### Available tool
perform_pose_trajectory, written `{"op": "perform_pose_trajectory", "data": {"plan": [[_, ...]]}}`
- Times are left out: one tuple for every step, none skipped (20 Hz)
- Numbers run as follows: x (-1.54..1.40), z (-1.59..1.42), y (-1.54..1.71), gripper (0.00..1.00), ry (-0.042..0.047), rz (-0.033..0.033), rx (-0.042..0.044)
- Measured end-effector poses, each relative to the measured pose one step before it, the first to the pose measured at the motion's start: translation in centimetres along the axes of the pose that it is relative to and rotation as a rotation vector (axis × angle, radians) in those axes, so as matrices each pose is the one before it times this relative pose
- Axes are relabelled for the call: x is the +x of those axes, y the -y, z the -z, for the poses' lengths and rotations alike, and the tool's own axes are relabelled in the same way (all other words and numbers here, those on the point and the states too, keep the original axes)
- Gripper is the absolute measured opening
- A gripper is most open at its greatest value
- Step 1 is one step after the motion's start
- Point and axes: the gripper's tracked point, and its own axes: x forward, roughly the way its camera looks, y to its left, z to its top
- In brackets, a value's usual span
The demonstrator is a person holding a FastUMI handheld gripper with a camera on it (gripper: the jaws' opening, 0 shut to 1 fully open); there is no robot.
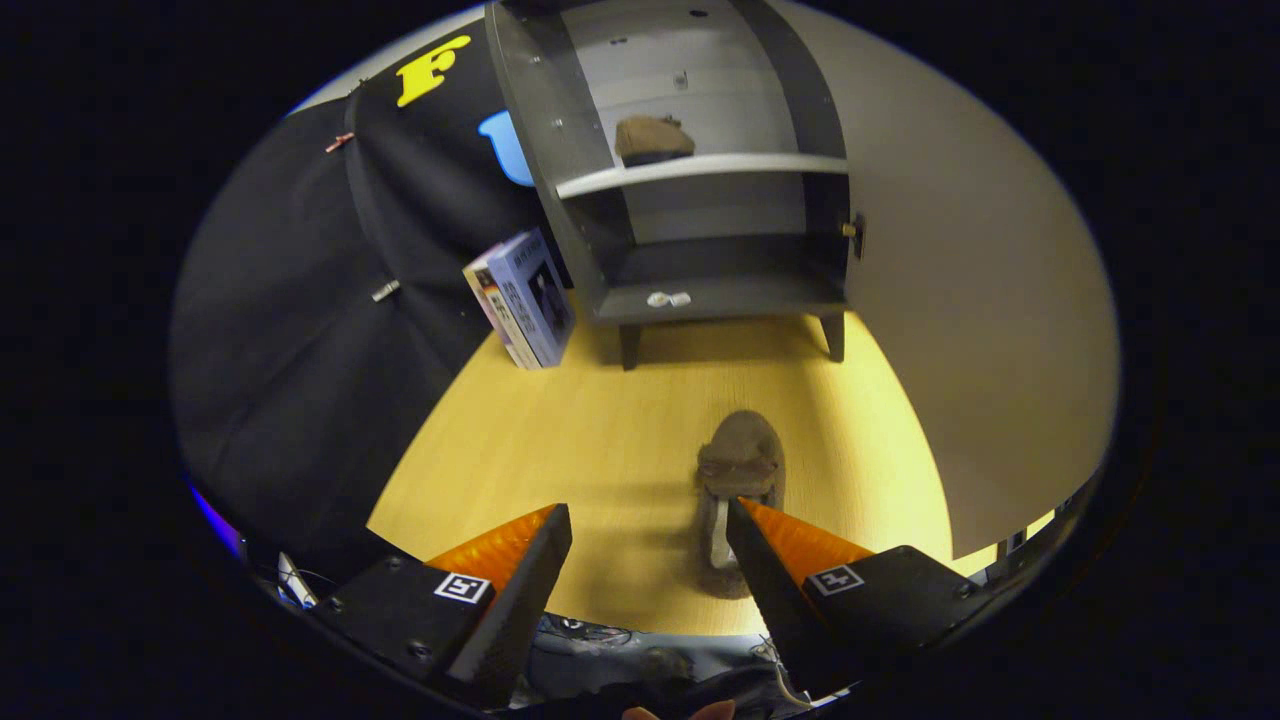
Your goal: Open the shoe cabinet door, grab the shoes and put them into the shoe cabinet, then close the shoe cabinet door.
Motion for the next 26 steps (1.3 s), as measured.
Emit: {"op": "perform_pose_trajectory", "data": {"plan": [[1.672,0.657,0.24,0.99,-0.01182,0.00541,-0.00069],[1.7,0.955,0.455,0.99,-0.02211,0.00892,0.00067],[1.574,0.934,0.215,0.99,-0.02321,0.00296,0.00929],[1.387,0.437,0.296,0.99,-0.00709,0.01047,0.00929],[1.221,0.414,0.372,0.99,-0.01027,0.01026,0.00008],[0.775,0.57,0.569,0.99,-0.01033,0.01622,-0.00051],[1.092,0.186,0.59,0.99,0.00076,0.01993,0.00706],[0.852,-0.255,0.276,0.99,0.01218,0.01382,0.0084],[0.924,-0.43,0.39,0.99,0.02181,0.01507,0.00351],[1.08,-0.006,0.35,0.99,0.00981,0.01854,-0.00288],[0.928,-0.141,0.395,0.99,0.00731,0.0204,0.00289],[0.958,0.037,0.24,0.96,0.00812,0.00996,0.0132],[0.818,-0.308,0.332,0.86,0.02023,0.01803,0.01519],[1.024,-0.411,0.085,0.76,0.02482,0.01519,0.01526],[0.714,-0.171,0.238,0.68,0.01775,0.0126,0.00699],[0.49,-0.201,0.317,0.59,0.02153,0.0146,0.00619],[0.311,-0.342,0.398,0.46,0.01878,0.00965,0.00116],[-0.101,-0.136,-0.139,0.32,0.01165,-0.01971,0.00285],[-0.417,-0.23,-0.035,0.19,0.00679,-0.01741,-0.01124],[-0.356,-0.29,-0.174,0.14,0.00673,-0.00908,-0.00734],[-0.54,-0.677,-0.037,0.09,0.01995,-0.00714,0.00469],[-0.568,-1.028,0.268,0.09,0.02,0.00021,0.008],[-0.942,-1.055,0.142,0.09,0.01596,-0.00128,0.00145],[-1.086,-1.488,-0.033,0.09,0.02278,-0.00403,0.00369],[-1.178,-1.665,-0.056,0.09,0.0245,-0.00496,0.00132],[-1.157,-1.877,-0.143,0.09,0.02736,-0.00651,0.00016]]}}
